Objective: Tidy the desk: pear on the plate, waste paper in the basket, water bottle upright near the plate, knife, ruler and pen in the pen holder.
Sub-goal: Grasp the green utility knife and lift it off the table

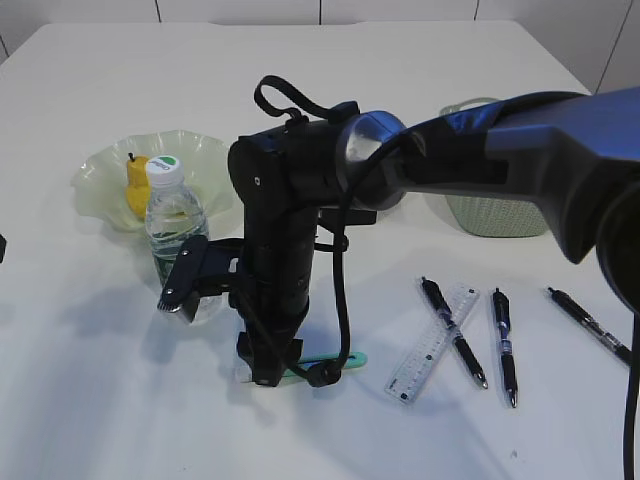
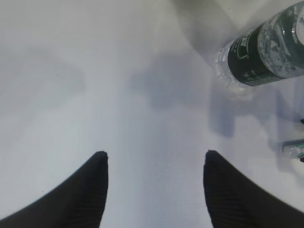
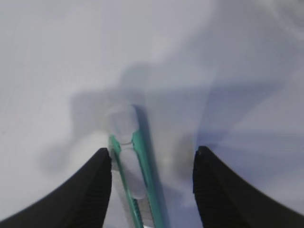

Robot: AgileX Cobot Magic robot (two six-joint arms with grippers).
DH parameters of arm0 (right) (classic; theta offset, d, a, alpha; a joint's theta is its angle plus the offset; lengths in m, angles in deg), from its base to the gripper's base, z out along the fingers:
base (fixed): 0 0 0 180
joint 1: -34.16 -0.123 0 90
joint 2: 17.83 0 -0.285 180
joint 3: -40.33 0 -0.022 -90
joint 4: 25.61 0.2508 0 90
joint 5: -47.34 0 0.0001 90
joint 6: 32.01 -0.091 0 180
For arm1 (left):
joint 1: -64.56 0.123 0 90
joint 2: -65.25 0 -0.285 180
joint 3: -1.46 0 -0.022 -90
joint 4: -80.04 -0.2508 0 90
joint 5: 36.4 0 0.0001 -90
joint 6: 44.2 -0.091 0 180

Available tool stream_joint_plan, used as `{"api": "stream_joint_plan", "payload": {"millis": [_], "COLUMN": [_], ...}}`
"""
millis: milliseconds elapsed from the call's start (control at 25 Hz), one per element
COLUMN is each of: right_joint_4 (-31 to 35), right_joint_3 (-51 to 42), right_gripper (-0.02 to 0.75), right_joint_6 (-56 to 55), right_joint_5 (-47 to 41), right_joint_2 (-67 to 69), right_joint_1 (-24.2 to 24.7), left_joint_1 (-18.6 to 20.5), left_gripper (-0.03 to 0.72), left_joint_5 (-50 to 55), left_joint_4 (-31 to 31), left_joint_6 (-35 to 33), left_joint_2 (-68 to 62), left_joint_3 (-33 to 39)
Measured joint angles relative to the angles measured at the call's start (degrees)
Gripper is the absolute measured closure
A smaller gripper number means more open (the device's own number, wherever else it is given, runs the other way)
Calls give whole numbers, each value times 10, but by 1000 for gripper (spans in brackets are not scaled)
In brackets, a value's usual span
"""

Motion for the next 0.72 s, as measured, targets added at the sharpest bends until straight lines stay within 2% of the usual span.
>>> {"api": "stream_joint_plan", "payload": {"millis": [720], "right_joint_4": [-12], "right_joint_3": [-9], "right_gripper": [330], "right_joint_6": [-18], "right_joint_5": [-4], "right_joint_2": [0], "right_joint_1": [-15], "left_joint_1": [0], "left_gripper": [240], "left_joint_5": [-1], "left_joint_4": [0], "left_joint_6": [0], "left_joint_2": [0], "left_joint_3": [0]}}
